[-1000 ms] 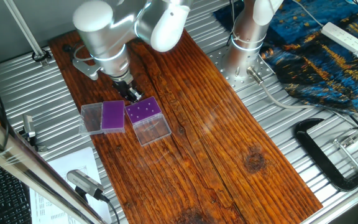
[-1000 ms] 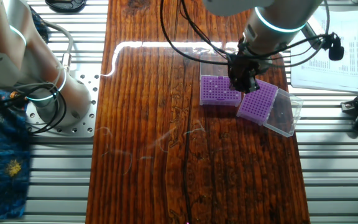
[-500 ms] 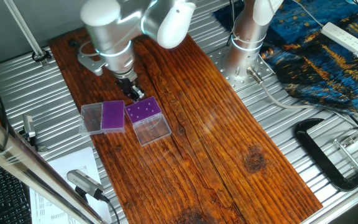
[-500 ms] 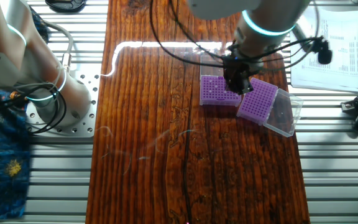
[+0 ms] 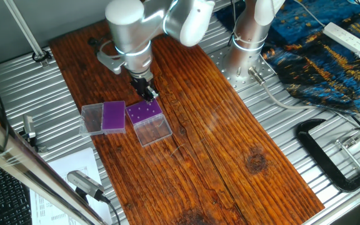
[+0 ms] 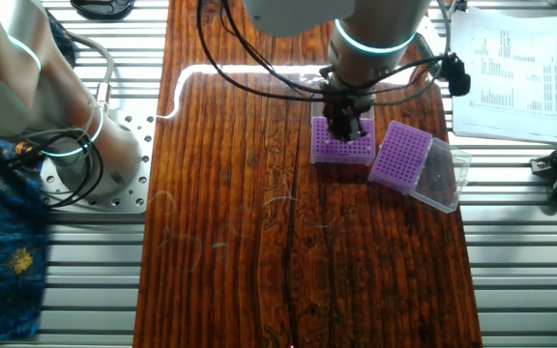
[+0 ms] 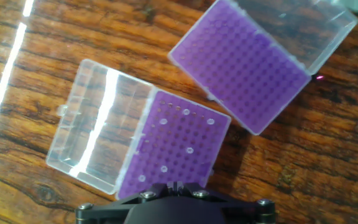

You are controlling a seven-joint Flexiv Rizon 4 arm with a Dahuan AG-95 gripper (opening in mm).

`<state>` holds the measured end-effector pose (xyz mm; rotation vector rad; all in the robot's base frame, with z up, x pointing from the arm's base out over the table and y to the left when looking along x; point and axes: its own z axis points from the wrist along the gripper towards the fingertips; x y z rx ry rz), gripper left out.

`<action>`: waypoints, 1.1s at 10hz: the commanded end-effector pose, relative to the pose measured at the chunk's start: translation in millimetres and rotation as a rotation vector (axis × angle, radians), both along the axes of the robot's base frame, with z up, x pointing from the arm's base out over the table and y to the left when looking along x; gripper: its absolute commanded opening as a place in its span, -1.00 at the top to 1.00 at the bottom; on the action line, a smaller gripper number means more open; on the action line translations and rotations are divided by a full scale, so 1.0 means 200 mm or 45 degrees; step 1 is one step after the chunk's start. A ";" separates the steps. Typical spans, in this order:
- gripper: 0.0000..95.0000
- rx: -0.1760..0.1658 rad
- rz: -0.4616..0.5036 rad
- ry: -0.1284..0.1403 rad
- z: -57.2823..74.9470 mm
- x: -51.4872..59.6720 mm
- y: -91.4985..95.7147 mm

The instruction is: Transfer all small pipette tips from one holder to another

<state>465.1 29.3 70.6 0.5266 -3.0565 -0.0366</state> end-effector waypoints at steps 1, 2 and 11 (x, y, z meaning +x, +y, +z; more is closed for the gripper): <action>0.60 -0.001 0.007 -0.011 0.00 -0.01 -0.01; 0.60 -0.004 0.006 -0.012 -0.01 -0.01 -0.01; 1.00 -0.012 -0.004 -0.020 -0.05 -0.04 -0.02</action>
